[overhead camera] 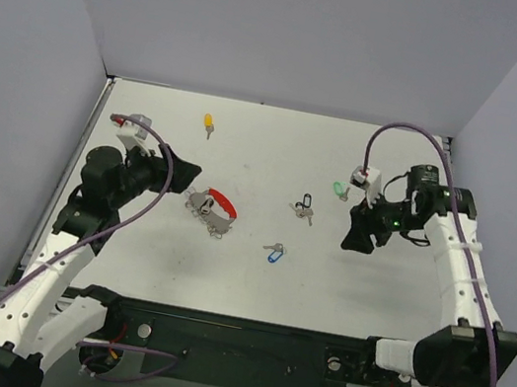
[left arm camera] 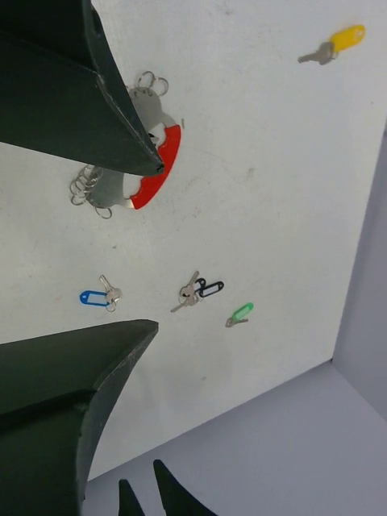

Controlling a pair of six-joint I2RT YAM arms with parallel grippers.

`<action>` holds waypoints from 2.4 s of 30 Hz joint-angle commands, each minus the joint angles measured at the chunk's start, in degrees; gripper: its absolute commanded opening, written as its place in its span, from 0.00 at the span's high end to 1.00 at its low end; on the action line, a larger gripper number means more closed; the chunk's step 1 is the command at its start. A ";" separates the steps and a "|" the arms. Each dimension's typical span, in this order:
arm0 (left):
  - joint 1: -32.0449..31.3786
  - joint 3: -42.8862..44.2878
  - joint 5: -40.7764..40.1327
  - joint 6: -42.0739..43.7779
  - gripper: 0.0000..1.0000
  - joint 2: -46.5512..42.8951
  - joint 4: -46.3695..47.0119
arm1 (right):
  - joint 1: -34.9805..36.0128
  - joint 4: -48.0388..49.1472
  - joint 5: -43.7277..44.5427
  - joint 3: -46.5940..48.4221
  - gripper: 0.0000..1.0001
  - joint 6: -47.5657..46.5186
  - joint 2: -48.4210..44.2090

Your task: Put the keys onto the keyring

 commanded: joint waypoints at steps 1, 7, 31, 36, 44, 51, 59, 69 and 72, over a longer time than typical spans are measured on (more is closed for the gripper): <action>0.91 5.15 5.56 2.04 0.17 -2.56 -3.00 | -4.52 20.40 15.96 -6.38 0.49 27.89 -10.41; 0.91 4.80 3.72 4.59 0.16 -3.27 -5.29 | -10.68 25.98 23.73 -5.50 0.29 43.30 -14.81; 1.00 -4.77 0.03 11.01 0.14 -8.89 -3.97 | -15.07 35.29 27.61 -12.97 0.06 61.69 -28.44; 0.91 -4.87 -0.59 11.19 0.14 -9.42 -3.62 | -16.22 36.70 26.46 -14.55 0.05 62.31 -28.61; 0.91 -5.13 -0.68 11.19 0.14 -9.69 -3.45 | -17.27 37.84 24.53 -15.70 0.04 61.96 -28.26; 0.91 -5.22 -0.41 11.10 0.14 -9.86 -3.45 | -18.15 38.28 23.30 -16.49 0.03 62.13 -28.88; 1.00 -5.39 -0.41 11.01 0.14 -9.86 -3.18 | -18.68 38.81 23.21 -16.93 0.02 62.31 -29.32; 0.91 -5.48 -0.41 11.01 0.14 -10.04 -3.09 | -19.03 39.34 22.68 -17.28 0.02 62.92 -29.32; 0.91 -5.57 -0.33 10.93 0.14 -9.95 -3.01 | -19.03 39.34 22.59 -17.28 0.02 62.93 -29.49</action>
